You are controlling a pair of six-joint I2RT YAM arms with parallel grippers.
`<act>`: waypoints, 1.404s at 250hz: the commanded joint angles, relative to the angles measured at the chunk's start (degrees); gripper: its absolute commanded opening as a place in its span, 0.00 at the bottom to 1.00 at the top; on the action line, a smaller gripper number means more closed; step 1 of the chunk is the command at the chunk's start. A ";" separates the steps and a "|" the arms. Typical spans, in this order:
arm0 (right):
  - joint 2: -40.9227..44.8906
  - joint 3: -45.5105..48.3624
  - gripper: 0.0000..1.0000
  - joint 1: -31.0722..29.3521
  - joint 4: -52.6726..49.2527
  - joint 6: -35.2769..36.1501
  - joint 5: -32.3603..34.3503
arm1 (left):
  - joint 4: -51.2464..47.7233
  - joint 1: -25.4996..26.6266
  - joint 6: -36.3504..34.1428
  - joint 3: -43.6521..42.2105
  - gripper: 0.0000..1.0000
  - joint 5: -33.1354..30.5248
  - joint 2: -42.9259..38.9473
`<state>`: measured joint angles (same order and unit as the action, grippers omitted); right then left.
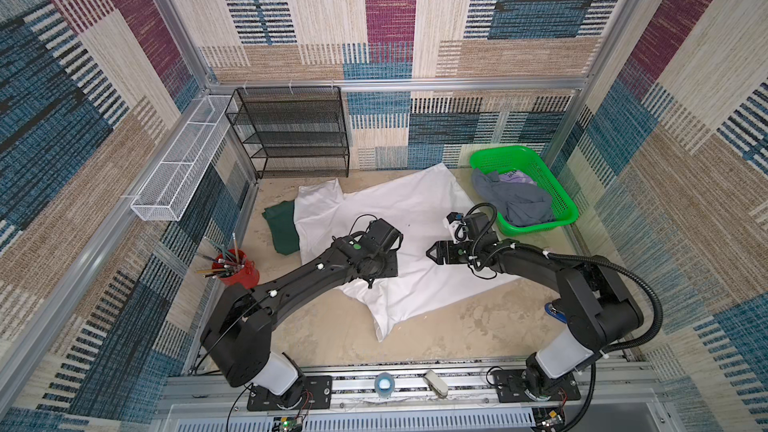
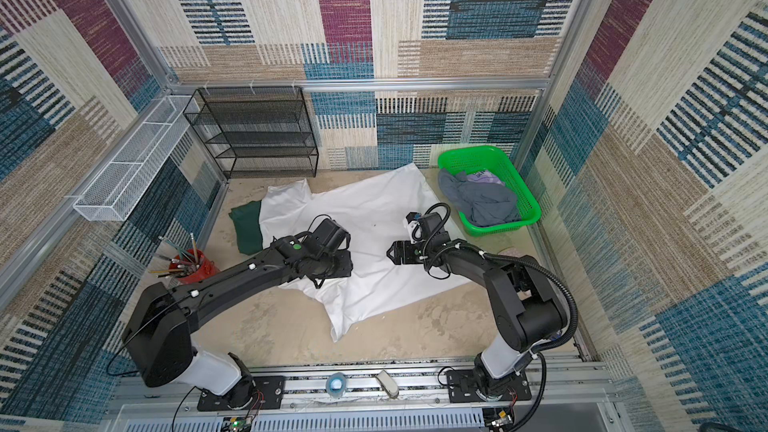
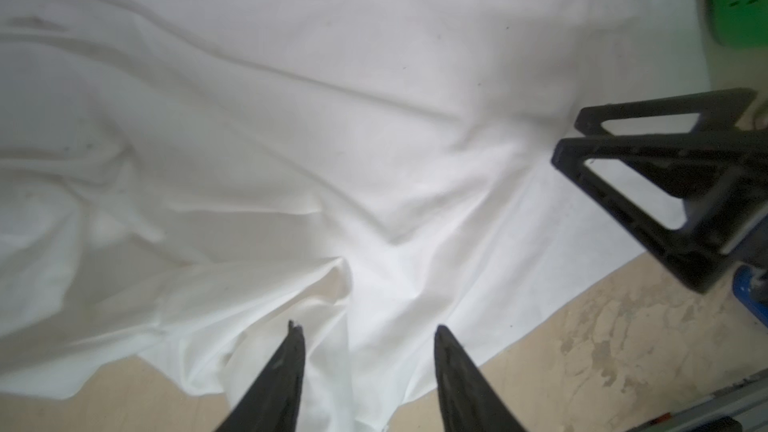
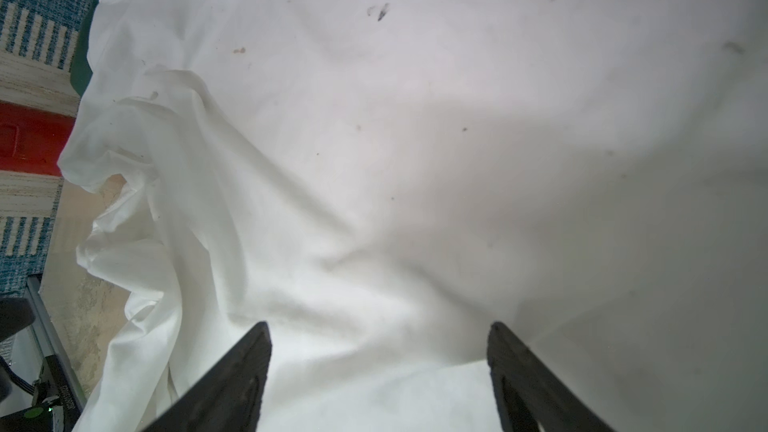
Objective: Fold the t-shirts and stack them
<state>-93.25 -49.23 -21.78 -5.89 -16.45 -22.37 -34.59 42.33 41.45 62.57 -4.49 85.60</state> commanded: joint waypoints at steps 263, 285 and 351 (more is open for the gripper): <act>-0.61 -0.35 0.83 -0.02 -0.35 0.46 -0.31 | 11.12 -3.65 10.61 -19.51 0.32 6.73 -3.00; -0.62 -0.47 0.83 -0.02 -0.34 0.49 -0.41 | 10.65 -3.65 10.55 -18.73 0.23 6.72 -2.37; -1.05 -0.13 0.83 -0.02 0.44 0.51 -0.94 | -0.96 -3.59 11.24 -17.30 0.00 3.84 -9.07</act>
<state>-94.02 -49.43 -21.76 -7.09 -16.43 -22.57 -26.89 38.70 51.27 44.51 1.80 80.86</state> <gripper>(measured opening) 0.833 0.070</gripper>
